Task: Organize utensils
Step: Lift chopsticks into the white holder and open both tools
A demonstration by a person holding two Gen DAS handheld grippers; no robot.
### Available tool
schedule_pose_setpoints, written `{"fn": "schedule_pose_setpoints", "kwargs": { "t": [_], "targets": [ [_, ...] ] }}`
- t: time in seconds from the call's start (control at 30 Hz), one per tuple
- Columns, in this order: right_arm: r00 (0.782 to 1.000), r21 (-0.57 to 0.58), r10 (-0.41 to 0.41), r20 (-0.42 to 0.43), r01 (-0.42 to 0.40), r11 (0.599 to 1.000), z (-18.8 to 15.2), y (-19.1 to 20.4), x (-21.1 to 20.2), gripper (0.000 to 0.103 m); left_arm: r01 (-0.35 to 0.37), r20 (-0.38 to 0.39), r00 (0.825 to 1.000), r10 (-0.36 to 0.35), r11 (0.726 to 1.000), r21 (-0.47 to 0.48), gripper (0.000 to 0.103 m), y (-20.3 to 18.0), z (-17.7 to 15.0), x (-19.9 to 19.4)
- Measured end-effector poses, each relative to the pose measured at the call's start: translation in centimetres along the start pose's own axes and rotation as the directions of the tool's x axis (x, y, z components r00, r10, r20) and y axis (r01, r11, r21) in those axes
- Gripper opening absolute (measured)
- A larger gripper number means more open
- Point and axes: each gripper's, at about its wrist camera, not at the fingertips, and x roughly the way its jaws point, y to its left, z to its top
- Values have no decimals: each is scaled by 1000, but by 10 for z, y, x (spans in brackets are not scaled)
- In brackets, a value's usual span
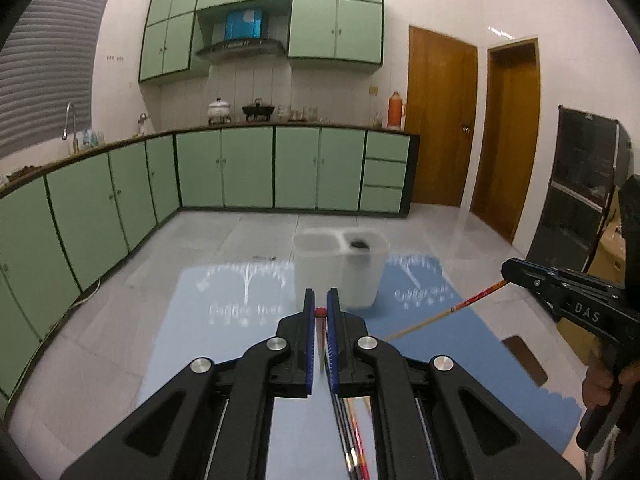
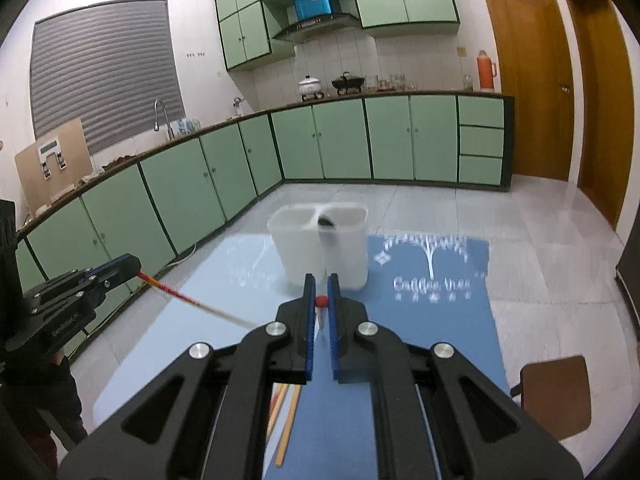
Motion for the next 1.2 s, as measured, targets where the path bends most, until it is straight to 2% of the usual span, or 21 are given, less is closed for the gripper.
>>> {"fn": "schedule_pose_setpoints", "kwargs": {
  "t": [0.17, 0.47, 0.6, 0.77, 0.93, 1.03, 1.2],
  "targets": [
    [1000, -3, 24, -7, -24, 1000, 30, -1, 7, 5, 36, 28, 999, -36, 999, -9, 6, 2, 22, 5],
    [996, -20, 60, 70, -59, 998, 80, -8, -2, 5, 62, 108, 992, -61, 998, -4, 6, 2, 59, 1],
    [992, -23, 67, 111, -64, 998, 102, -13, -8, 5, 57, 171, 984, -56, 998, 2, 6, 2, 85, 0],
    [988, -52, 52, 143, -45, 998, 128, -17, -4, 5, 46, 271, 961, -45, 999, 1, 6, 1, 124, 4],
    [993, -74, 5, 115, 3, 997, 141, -24, 21, 5, 12, 346, 938, -17, 1000, 17, 6, -8, 155, 28],
    [996, -82, -23, 81, 30, 996, 144, -29, 48, 5, 4, 362, 932, -10, 1000, 18, 6, -11, 160, 51],
    [999, -86, -43, 28, 45, 995, 142, -32, 87, 5, -9, 344, 939, 2, 1000, 16, 6, -14, 157, 92]
  ]
}}
